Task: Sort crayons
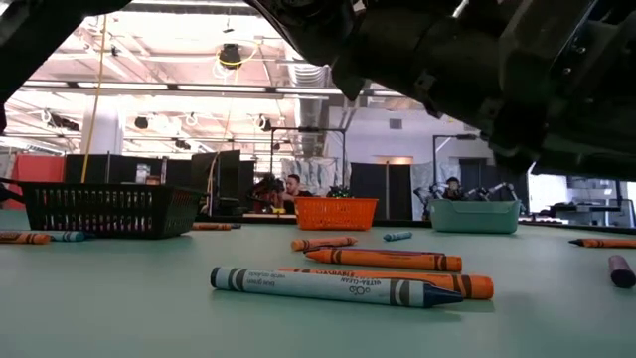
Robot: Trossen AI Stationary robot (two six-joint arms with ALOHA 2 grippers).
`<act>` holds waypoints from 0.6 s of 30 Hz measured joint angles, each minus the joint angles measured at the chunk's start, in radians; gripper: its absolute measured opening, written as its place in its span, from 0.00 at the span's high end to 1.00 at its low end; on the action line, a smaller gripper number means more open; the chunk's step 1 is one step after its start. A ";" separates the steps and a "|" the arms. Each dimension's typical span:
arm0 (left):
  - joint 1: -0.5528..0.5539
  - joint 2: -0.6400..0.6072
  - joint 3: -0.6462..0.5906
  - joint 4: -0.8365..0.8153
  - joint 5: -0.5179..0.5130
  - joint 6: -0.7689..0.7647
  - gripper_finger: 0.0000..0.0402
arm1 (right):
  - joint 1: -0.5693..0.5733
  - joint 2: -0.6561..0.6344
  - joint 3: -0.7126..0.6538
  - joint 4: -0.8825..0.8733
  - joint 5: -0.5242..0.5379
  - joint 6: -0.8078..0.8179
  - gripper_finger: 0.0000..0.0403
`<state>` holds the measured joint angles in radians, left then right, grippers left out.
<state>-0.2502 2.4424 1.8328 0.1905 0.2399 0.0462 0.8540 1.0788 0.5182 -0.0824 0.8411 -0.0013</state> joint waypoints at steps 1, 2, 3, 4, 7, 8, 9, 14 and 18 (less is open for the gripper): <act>0.000 0.000 0.000 0.001 -0.001 0.002 0.69 | 0.000 0.000 0.000 0.000 0.000 0.000 0.84; 0.000 0.000 -0.003 0.002 -0.001 0.002 0.69 | 0.000 0.000 0.000 0.001 0.001 0.000 0.84; -0.001 0.000 -0.004 0.000 0.000 -0.002 0.69 | 0.000 0.000 0.000 0.005 0.003 0.000 0.84; -0.002 0.000 -0.005 -0.002 0.000 -0.005 0.69 | 0.000 0.000 0.000 0.006 0.003 0.000 0.84; -0.006 0.021 -0.004 0.015 0.001 -0.025 0.69 | 0.000 0.000 0.000 0.008 0.003 0.000 0.84; -0.007 0.031 -0.004 0.010 0.006 -0.038 0.69 | 0.000 0.000 0.000 0.008 0.003 0.000 0.84; -0.007 0.043 -0.004 0.007 0.019 -0.058 0.69 | 0.000 0.000 0.000 0.009 0.003 0.000 0.84; 0.010 0.063 -0.005 0.016 0.044 -0.102 0.69 | 0.000 0.000 0.000 0.008 0.003 0.000 0.84; 0.021 0.061 -0.004 -0.014 0.039 -0.098 0.69 | 0.000 0.000 0.000 0.007 0.003 0.000 0.84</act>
<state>-0.2292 2.5038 1.8284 0.1765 0.2793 -0.0519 0.8536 1.0792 0.5182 -0.0750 0.8436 -0.0010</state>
